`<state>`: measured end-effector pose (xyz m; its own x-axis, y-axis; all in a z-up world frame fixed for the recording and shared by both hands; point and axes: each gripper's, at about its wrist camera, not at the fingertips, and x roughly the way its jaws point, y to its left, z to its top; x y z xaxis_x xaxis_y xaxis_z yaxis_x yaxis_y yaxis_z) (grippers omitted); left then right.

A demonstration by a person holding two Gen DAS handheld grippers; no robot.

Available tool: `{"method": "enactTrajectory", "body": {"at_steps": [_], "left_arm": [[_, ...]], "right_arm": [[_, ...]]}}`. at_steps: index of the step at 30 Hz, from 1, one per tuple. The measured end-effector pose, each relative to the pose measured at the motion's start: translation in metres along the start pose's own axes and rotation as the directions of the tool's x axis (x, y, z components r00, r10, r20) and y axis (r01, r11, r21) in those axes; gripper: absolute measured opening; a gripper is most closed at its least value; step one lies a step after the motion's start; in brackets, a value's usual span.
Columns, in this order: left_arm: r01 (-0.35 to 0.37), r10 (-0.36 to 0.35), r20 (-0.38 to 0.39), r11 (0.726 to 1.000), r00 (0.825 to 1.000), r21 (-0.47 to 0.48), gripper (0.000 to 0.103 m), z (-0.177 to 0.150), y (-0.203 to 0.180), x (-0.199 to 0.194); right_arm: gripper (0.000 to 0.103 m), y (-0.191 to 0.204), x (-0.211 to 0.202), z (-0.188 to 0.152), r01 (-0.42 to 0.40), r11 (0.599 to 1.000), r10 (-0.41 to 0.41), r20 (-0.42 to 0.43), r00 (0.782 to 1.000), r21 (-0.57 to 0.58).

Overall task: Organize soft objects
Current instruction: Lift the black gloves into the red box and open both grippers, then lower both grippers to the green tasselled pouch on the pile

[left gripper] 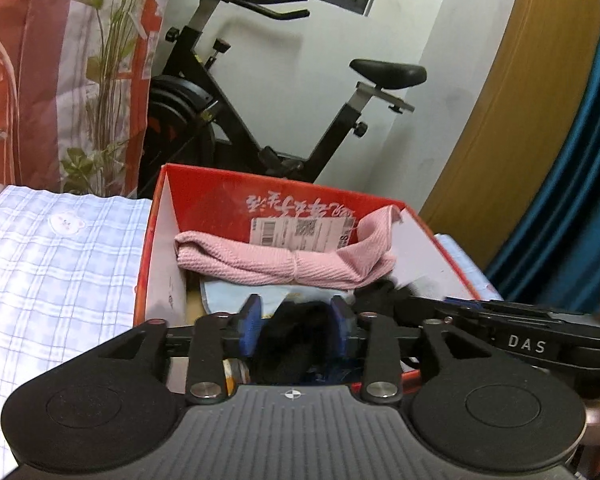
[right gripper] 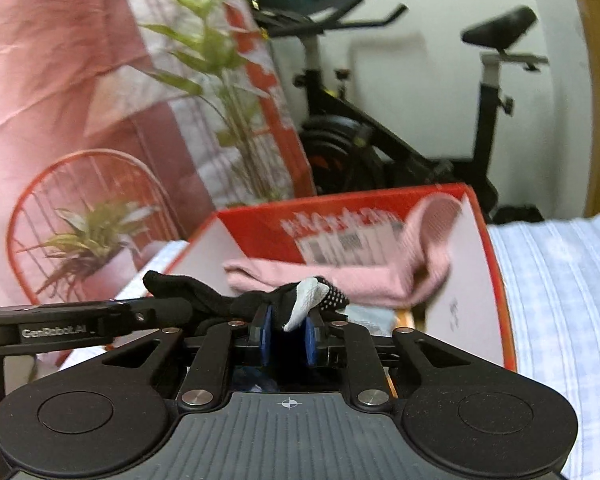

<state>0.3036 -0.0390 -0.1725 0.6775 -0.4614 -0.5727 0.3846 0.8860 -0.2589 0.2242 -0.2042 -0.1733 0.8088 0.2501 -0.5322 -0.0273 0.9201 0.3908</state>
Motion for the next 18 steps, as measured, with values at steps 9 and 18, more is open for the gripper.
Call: {"method": "enactTrajectory", "body": {"at_steps": [9,18], "left_arm": [[-0.139,0.137,0.041,0.989,0.990,0.051,0.101,-0.002,-0.008,-0.014],[-0.342,0.333,0.082,0.925,0.939,0.165,0.103,-0.025,-0.028,-0.042]], "right_arm": [[0.072,0.010,-0.016,-0.013,0.090,0.990,-0.084,0.061,0.995,-0.110],[0.103,0.024,-0.051,-0.031,0.147,0.982,-0.129,0.141,0.981,-0.122]]}}
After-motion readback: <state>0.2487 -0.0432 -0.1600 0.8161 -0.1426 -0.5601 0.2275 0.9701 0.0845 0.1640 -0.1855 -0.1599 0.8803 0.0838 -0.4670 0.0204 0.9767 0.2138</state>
